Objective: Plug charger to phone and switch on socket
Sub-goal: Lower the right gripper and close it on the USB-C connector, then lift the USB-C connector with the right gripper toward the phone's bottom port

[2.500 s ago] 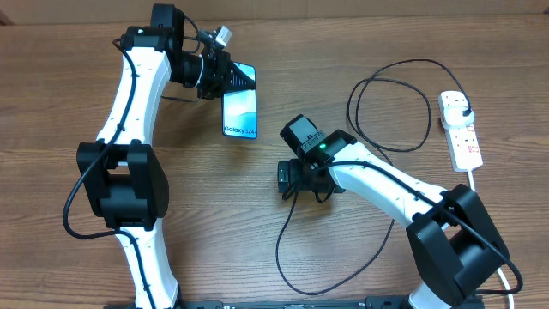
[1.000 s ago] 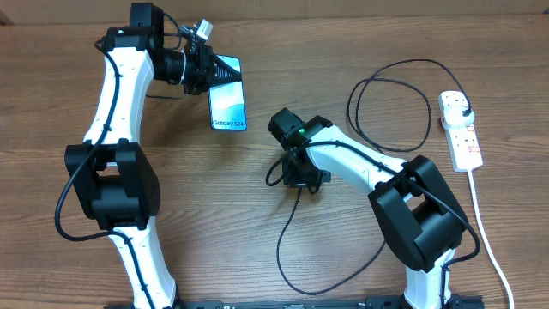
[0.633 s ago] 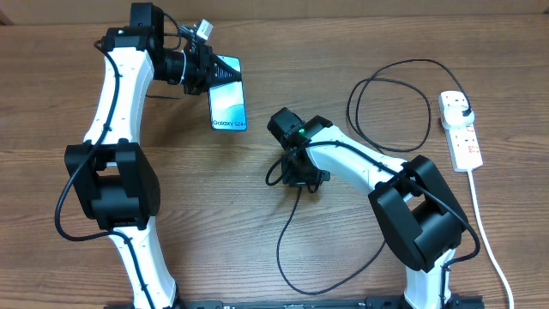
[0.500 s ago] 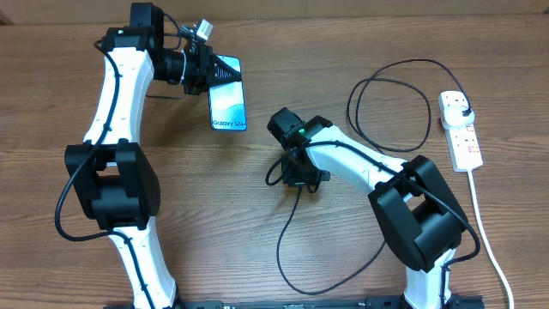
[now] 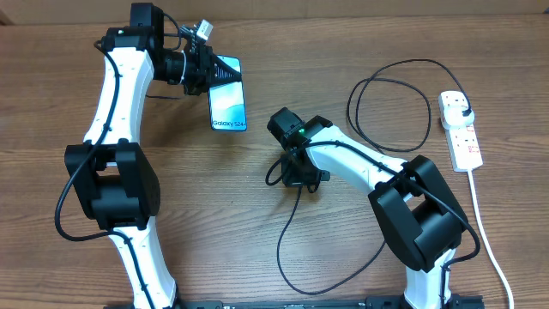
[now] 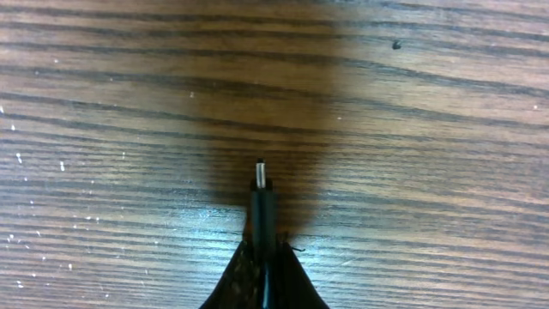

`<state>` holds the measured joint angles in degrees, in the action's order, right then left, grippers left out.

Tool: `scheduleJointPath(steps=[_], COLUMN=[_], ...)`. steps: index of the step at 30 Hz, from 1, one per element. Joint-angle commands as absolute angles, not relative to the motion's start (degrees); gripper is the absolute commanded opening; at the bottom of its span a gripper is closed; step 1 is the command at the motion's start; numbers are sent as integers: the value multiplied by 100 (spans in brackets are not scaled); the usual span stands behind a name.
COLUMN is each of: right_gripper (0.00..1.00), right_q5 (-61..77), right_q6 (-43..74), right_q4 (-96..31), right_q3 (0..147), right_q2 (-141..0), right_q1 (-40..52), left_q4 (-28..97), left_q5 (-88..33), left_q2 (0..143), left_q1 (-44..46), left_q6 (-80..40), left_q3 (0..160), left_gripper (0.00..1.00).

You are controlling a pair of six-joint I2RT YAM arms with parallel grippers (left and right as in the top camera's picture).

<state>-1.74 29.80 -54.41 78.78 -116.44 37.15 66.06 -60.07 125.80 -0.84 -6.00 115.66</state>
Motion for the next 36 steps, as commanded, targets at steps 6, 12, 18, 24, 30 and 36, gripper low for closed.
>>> scheduleJointPath(steps=[6, 12, 18, 24, 30, 36], right_gripper=[4, 4, 4, 4, 4, 4], right_q5=[-152, 727, 1883, 3441, 5389, 7389], right_q6=[2969, 2969, 2969, 2969, 2965, 2982], right_q4=[-5413, -5210, -4925, -4593, -3894, -2390], right_q3=[8075, 8298, 8440, 8447, 8447, 8447], right_q2=[-11703, -11703, -11703, -11703, -11703, -11703], right_q1=[3691, 3599, 3306, 2797, 2318, 2193], left_q4=[6744, 6641, 6355, 6215, 6058, 5343], left_q5=[-6337, -6772, -7415, -7808, -8128, -8311], left_q2=[12580, 12580, 12580, 12580, 12580, 12580], left_q1=[-73, -86, -191, -366, -506, -534], left_q6=[-685, -685, -690, -690, -794, -1586], left_q3=[11688, 11688, 11688, 11688, 11688, 11688], left_gripper=[4, 4, 4, 4, 4, 4])
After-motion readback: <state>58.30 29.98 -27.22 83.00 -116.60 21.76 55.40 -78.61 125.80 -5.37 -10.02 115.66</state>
